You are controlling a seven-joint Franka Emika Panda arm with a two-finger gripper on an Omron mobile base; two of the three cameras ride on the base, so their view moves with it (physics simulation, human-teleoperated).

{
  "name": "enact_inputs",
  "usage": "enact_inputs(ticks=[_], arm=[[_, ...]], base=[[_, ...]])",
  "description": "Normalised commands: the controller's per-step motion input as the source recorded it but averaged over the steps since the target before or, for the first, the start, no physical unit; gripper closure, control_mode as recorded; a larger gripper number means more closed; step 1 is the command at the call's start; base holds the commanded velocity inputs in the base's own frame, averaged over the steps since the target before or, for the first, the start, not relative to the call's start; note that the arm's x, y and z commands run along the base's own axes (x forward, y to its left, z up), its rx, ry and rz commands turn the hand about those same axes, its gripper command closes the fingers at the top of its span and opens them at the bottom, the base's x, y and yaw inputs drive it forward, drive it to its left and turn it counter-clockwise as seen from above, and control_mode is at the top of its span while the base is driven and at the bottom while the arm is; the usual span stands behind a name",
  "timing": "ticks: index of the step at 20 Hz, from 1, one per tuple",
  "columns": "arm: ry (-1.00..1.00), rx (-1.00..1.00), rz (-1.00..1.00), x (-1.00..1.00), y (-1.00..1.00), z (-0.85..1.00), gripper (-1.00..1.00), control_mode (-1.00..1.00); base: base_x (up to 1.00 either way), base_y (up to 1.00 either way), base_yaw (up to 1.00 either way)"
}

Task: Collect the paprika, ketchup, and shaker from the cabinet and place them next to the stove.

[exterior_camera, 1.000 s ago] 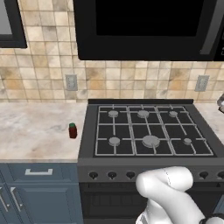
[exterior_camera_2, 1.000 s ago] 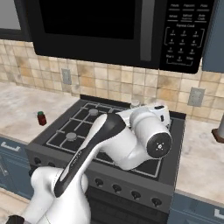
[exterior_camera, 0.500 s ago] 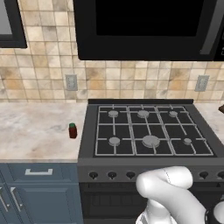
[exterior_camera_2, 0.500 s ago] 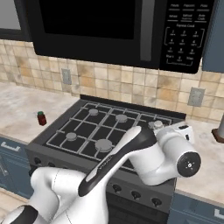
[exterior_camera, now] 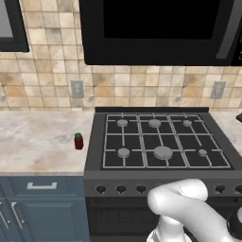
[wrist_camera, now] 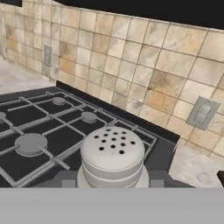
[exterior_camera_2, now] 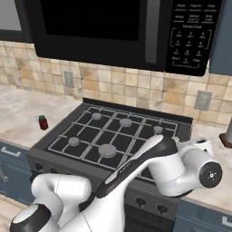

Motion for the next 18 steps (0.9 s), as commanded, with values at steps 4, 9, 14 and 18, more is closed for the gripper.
enact_inputs(ticks=[4,9,14,18], arm=[[0.15,0.01,0.00,0.05,-0.19,-0.35,1.00,-1.00],[0.10,0.03,0.00,0.09,-0.13,-0.38,1.00,-1.00],[0.09,0.01,0.00,0.13,0.00,-0.33,1.00,-1.00],[0.02,0.06,0.02,0.09,0.00,-0.26,1.00,-1.00]], base=[[0.00,0.00,0.00],[0.00,0.00,0.00],[0.00,0.00,0.00],[0.00,0.00,0.00]])
